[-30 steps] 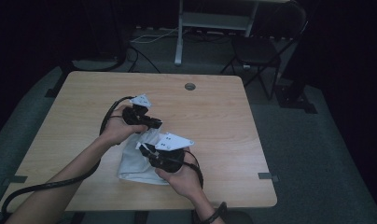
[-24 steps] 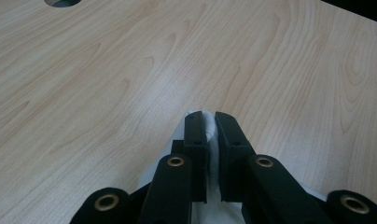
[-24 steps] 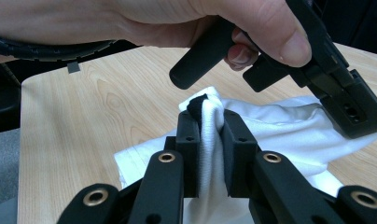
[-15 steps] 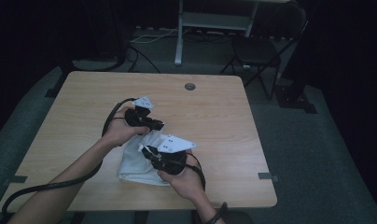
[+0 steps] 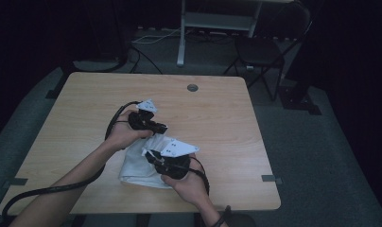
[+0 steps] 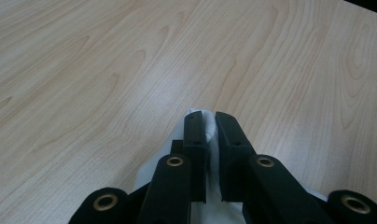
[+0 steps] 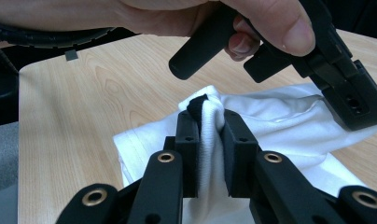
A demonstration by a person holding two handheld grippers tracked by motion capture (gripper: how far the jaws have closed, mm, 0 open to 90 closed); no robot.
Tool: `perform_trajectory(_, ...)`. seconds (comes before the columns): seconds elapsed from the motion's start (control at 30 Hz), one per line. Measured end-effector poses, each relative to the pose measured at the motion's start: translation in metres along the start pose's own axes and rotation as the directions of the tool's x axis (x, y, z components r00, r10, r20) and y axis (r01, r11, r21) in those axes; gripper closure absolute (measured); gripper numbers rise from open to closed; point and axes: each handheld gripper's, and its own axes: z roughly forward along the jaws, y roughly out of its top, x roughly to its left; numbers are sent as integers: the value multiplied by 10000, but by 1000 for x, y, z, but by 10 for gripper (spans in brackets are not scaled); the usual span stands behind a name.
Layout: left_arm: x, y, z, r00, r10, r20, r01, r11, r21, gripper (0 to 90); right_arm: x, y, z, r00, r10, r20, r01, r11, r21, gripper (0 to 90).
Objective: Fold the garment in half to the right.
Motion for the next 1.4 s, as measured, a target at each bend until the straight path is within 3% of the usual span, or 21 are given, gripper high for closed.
perform_trajectory(0.83,-2,-3,10,9995,-298,121,299,9995,-74,816,-4,-10,-4,9999,130,80,-132,9995,270,764)
perform_trajectory(1.4,-2,-1,10,9985,-524,168,530,9978,-393,741,-5,-15,-8,9994,306,137,-312,9985,452,745)
